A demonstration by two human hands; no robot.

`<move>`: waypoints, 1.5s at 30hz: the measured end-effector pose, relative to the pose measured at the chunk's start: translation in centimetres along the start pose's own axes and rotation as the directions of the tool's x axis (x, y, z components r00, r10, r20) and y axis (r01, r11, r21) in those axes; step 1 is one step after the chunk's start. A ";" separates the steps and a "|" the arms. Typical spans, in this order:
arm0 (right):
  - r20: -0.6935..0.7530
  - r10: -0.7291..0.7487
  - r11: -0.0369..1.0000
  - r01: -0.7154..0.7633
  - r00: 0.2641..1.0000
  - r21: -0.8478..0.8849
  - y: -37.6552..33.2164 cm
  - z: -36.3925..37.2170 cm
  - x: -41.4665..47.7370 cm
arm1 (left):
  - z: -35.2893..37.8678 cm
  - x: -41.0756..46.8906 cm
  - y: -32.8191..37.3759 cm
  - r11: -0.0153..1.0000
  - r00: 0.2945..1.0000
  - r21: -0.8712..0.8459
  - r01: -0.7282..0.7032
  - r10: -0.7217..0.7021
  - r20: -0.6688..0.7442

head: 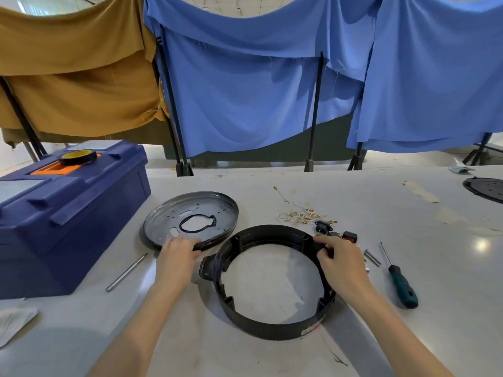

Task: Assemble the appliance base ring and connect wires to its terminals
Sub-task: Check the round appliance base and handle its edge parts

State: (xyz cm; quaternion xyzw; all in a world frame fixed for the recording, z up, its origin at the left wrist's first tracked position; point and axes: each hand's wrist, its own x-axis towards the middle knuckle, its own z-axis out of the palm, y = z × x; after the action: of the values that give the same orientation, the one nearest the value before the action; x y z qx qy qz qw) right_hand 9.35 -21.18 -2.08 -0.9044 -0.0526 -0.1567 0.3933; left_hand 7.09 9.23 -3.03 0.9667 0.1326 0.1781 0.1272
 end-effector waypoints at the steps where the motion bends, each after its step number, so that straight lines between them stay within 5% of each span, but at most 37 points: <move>1: 0.000 0.004 1.000 -0.004 1.000 0.002 0.0 0.0 0.0 | -0.1 -0.1 0.1 0.999 1.000 0.050 0.003 -0.002 -0.007; 4: -0.004 0.007 1.000 -0.007 1.000 0.017 -0.1 -0.1 -0.2 | -0.3 -0.2 0.3 0.992 1.000 0.123 0.000 0.003 -0.024; 12: 0.019 0.022 0.999 -0.023 1.000 0.043 -0.2 -0.4 -0.3 | -3.8 -1.2 2.1 0.995 0.986 -0.033 -0.089 0.084 -0.144; 20: -0.098 -0.019 0.966 0.044 0.995 0.257 -1.6 -2.3 -0.2 | -7.3 -4.9 5.9 0.915 0.922 -0.184 -0.358 0.316 -0.222; 28: 0.129 0.067 0.851 -0.124 0.989 0.511 -3.8 -4.8 -1.1 | -7.7 -9.4 9.9 0.822 0.814 -0.025 -0.570 0.560 -0.153; 35: 0.162 0.115 0.946 -0.158 0.980 0.282 -2.4 -5.5 -1.6 | -6.8 -12.4 12.1 0.680 0.679 0.120 -0.724 0.732 -0.055; 40: 0.174 0.047 0.981 -0.079 0.984 0.180 -1.6 -5.7 -1.4 | -5.7 -12.8 13.2 0.621 0.626 0.087 -0.779 0.778 0.053; 45: 0.180 0.023 0.992 -0.045 0.983 0.119 -0.5 -5.5 -1.4 | -5.0 -12.9 13.3 0.550 0.550 -0.035 -0.834 0.835 0.014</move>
State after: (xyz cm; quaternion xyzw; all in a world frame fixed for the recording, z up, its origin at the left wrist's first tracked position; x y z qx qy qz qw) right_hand 6.54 -24.77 1.36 -0.8898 -0.0814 -0.0651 0.4444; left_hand -3.57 -6.08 1.39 0.9148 -0.3456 0.2048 0.0413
